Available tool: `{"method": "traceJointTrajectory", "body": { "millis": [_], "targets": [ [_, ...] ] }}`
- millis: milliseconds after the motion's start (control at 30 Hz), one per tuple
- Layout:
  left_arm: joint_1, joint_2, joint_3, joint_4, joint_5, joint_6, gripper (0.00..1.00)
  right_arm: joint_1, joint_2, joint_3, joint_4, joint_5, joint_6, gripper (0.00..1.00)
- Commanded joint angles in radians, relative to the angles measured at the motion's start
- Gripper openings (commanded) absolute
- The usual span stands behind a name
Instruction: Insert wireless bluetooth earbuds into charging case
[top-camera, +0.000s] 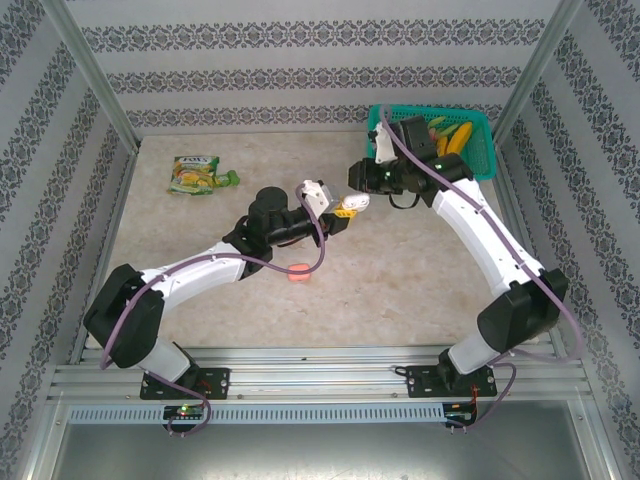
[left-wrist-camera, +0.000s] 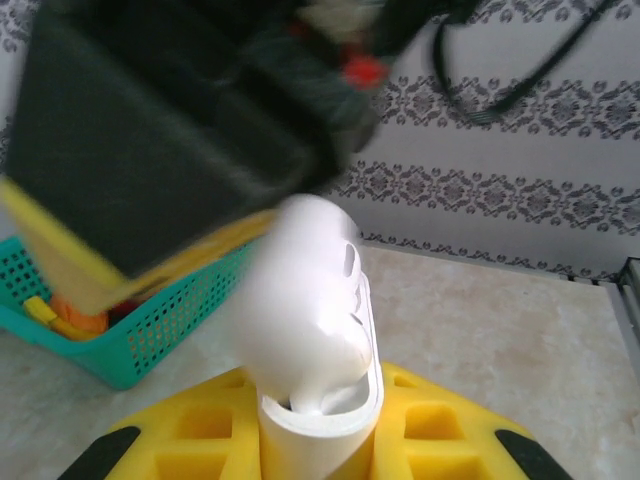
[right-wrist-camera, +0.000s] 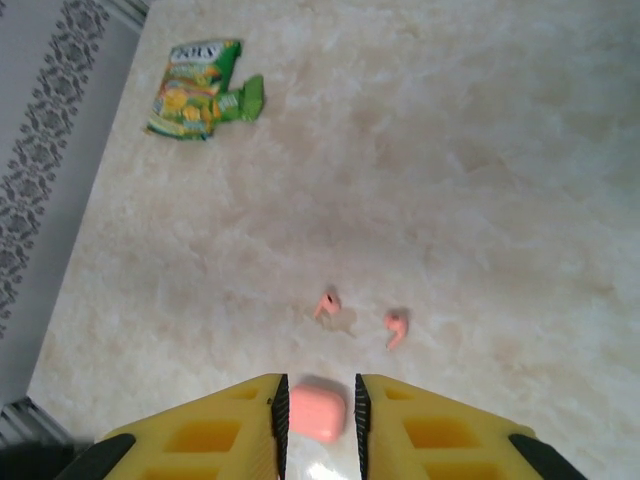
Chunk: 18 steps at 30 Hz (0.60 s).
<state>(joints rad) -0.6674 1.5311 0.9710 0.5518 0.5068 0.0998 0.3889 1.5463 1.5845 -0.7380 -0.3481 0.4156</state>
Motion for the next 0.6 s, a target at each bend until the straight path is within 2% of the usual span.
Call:
{"method": "traceJointTrajectory", "body": {
  "millis": [0,133,300,400,567],
  "targets": [
    [0.006,0.018,0.026,0.018,-0.032,-0.022,0.0,0.015,-0.083,-0.064,-0.028,0.02,-0.015,0.26],
    [0.009,0.036,0.035,0.032,-0.04,-0.048,0.0,0.004,-0.147,-0.146,0.017,0.049,0.017,0.26],
    [0.021,0.097,0.094,-0.05,-0.045,-0.138,0.0,-0.058,-0.241,-0.266,0.123,0.175,0.123,0.33],
    [0.028,0.175,0.205,-0.219,-0.048,-0.233,0.0,-0.072,-0.305,-0.383,0.191,0.247,0.167,0.37],
    [0.035,0.395,0.507,-0.577,0.006,-0.394,0.0,-0.078,-0.394,-0.589,0.287,0.266,0.247,0.42]
  ]
}}
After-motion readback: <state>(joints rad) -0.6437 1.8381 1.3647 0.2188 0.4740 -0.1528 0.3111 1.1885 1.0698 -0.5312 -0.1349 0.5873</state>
